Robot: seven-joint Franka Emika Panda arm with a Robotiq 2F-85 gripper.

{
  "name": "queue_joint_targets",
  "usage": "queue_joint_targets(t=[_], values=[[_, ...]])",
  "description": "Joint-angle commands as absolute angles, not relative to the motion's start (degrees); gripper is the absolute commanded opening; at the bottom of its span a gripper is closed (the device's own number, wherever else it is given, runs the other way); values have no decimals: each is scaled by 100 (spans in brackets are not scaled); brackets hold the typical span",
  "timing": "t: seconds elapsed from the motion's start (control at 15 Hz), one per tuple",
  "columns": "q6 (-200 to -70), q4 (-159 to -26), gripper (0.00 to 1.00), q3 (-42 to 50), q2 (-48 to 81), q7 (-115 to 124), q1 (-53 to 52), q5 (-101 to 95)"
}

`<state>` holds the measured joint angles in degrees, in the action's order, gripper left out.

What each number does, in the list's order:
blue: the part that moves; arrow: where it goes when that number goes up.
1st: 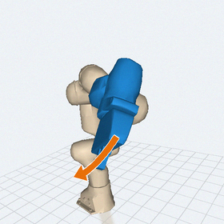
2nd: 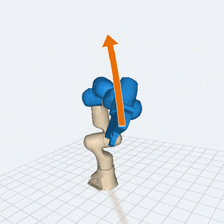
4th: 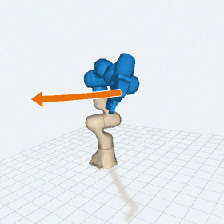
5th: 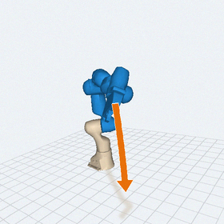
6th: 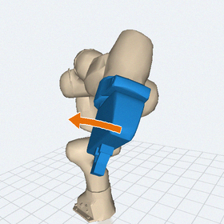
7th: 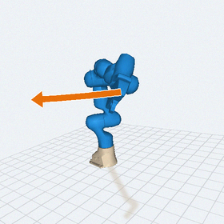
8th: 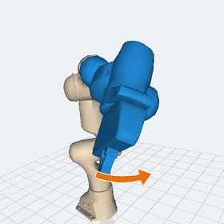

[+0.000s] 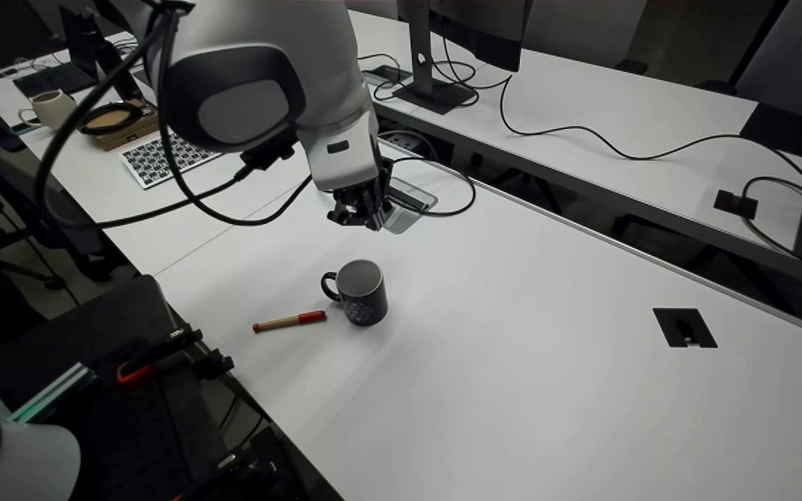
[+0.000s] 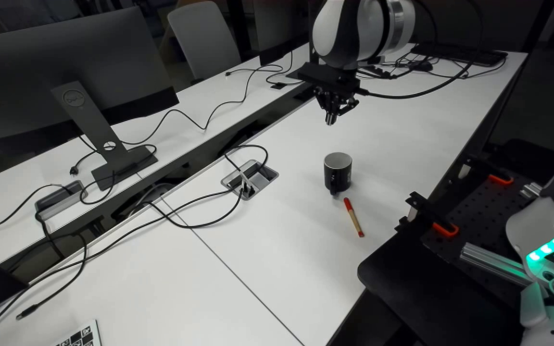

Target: Turn the mug around using the handle

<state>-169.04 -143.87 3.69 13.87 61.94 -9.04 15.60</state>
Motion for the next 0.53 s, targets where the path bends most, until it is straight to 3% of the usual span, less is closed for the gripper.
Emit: queue_joint_targets(t=[0.0,0.47], values=[[-16963,-14387,1,356,1351,6177,-824,1503],[-17009,-14389,1,388,1299,6136,-776,1453]])
